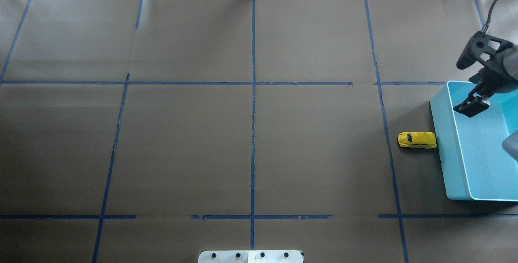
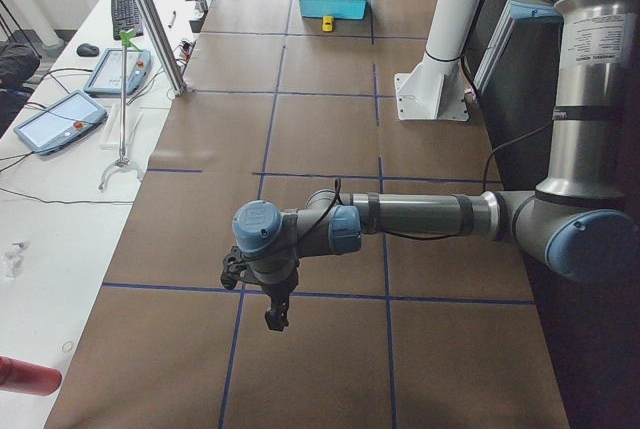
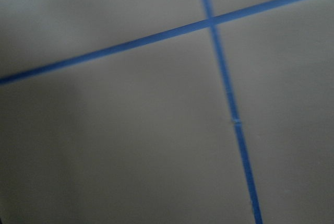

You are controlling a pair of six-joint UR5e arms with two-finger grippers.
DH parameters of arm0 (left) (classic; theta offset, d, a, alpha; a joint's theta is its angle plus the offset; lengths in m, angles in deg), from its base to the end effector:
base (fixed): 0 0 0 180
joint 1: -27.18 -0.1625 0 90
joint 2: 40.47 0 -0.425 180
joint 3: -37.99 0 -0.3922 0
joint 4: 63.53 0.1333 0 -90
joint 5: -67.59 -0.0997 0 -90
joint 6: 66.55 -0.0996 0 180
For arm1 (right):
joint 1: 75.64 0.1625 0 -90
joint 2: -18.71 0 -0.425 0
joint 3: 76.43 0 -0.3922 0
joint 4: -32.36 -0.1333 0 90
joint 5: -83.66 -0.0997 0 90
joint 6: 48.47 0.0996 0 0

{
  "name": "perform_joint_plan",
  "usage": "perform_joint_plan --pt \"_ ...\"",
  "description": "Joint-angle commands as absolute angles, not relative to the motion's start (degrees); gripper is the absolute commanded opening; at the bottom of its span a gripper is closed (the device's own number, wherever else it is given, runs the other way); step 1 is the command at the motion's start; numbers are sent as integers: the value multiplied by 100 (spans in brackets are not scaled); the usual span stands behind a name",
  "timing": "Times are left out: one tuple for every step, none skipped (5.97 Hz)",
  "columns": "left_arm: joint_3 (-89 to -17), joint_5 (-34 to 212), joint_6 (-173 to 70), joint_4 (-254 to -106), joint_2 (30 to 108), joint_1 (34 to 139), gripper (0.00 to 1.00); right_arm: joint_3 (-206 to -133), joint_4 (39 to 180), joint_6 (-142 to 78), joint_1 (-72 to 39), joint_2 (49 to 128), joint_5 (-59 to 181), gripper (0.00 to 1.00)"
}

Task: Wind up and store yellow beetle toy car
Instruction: 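Move the right gripper down to the car beside the blue tray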

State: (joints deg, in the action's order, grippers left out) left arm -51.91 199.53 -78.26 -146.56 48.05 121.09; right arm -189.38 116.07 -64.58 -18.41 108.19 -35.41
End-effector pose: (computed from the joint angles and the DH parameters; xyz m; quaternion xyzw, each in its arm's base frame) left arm -0.0985 -0.4630 0.6863 -0.0205 0.3630 0.0367 0.9308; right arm -0.1957 -0.4608 0.4574 0.2108 -0.2760 -0.4457 0.8250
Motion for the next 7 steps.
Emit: perform_joint_plan --pt "-5105 20163 -7280 -14667 4786 12386 100 -18955 11524 -6903 -2744 10539 -3035 100" --pt "-5105 20171 -7279 -14676 4795 12386 100 -18955 11524 -7148 -3079 10615 -2894 100" --pt "-5122 20171 -7279 -14676 4804 12377 100 -18937 11551 -7690 -3099 10720 -2806 100" --pt "-5070 20163 -7296 -14824 4830 12368 100 -18868 11560 -7904 -3108 10791 -2805 100" --pt "-4904 20163 -7297 -15278 4813 12368 100 -18789 11560 -7993 -3108 10792 -2805 100" --pt "-4720 20163 -7297 -15622 4812 12368 100 -18623 11533 -8002 -3178 10731 -2805 100" --pt "-4683 20171 -7288 -15721 4812 12360 100 -18447 11507 -7994 -3240 10704 -2814 100"
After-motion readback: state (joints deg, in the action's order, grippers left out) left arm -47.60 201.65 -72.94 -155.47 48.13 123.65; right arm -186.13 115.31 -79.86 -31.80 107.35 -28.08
